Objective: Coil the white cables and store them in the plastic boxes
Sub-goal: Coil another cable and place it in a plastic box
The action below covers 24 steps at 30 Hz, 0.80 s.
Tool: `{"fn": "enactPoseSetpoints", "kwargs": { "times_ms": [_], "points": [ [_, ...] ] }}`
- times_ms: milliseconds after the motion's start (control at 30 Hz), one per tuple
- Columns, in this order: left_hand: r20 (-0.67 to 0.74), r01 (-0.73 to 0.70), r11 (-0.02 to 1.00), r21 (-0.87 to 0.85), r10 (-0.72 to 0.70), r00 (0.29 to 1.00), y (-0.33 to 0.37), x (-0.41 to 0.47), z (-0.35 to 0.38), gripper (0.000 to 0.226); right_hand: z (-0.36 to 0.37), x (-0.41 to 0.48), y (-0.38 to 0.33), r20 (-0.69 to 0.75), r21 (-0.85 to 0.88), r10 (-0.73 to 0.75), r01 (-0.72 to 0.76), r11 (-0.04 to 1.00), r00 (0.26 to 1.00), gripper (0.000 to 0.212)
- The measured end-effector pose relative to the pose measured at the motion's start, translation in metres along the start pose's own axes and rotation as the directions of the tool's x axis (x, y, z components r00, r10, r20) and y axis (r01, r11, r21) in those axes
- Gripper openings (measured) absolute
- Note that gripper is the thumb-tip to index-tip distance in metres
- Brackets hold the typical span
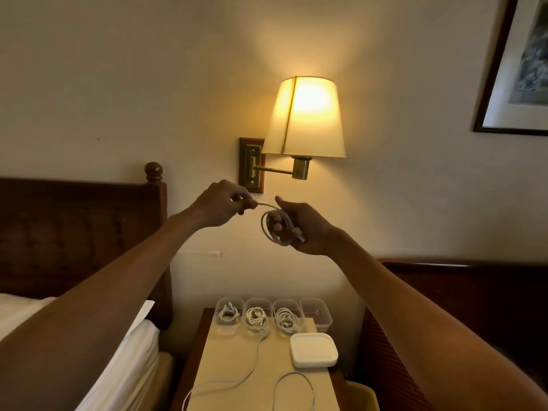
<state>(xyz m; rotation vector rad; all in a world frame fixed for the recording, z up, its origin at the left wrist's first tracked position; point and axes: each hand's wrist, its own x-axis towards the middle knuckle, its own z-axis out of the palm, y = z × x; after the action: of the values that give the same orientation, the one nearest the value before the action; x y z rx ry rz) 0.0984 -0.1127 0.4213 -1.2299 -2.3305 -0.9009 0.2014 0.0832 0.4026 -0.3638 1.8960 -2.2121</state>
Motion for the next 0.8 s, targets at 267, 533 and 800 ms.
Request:
{"fn": "enactPoseSetpoints", "kwargs": {
  "times_ms": [267, 533, 800],
  "points": [
    [0.261, 0.268, 0.942, -0.200, -0.212, 0.942, -0.003, -0.020, 0.036, 0.025, 0.003, 0.006, -0.017, -0.142, 0.154, -0.241, 0.262, 0.953, 0.960, 0.039],
    [0.496, 0.301, 0.941, -0.155, -0.189, 0.847, 0.040, -0.023, 0.051, 0.028, -0.008, 0.022, -0.006, -0.378, -0.190, -0.363, 0.313, 0.931, 0.852, 0.046],
    [0.507, 0.048, 0.998, -0.041, -0.021, 0.862, 0.066, -0.011, 0.019, 0.024, -0.017, 0.009, 0.006, -0.408, -0.634, -0.272, -0.057, 0.771, 0.872, 0.053]
  ]
}}
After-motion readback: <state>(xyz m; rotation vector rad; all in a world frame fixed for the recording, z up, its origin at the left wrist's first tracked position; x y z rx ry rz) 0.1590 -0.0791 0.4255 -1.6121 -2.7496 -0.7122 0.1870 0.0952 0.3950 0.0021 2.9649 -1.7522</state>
